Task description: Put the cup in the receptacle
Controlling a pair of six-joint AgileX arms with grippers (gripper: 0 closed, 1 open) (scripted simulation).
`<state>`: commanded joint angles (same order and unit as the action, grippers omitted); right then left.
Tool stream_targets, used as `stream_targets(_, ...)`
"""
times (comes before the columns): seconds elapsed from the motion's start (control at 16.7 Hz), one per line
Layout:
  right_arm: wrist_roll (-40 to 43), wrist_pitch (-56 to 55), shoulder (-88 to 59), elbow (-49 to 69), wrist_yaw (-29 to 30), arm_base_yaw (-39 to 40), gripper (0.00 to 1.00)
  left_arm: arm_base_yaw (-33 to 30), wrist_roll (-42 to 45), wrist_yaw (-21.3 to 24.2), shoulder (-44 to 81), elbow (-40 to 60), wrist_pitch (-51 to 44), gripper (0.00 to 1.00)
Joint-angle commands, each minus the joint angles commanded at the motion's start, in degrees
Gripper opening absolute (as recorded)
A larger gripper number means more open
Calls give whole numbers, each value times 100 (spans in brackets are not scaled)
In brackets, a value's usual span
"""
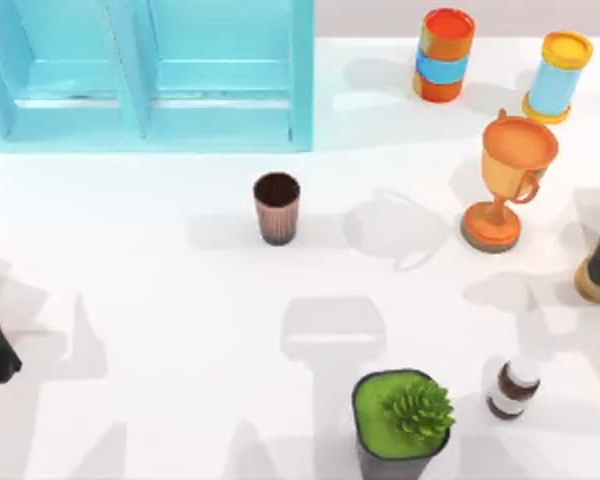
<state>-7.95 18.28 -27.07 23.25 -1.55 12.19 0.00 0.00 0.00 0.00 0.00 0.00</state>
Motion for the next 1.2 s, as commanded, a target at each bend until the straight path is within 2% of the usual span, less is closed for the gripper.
stream_targets(0.24, -546, 1202, -1964, 2138, -15, 737, 100, 0, 0, 0, 0, 0, 0, 100)
stream_targets(0.6, -1418, 3003, -5149, 5980, 168, 1688, 100, 0, 0, 0, 0, 0, 0, 100)
stream_targets(0.9, -2154, 4425, -7801, 9029, 480, 2316, 100, 0, 0, 0, 0, 0, 0, 100)
stream_targets(1.2, -2823, 5603, -10079, 11330, 922, 2698, 100, 0, 0, 0, 0, 0, 0, 100)
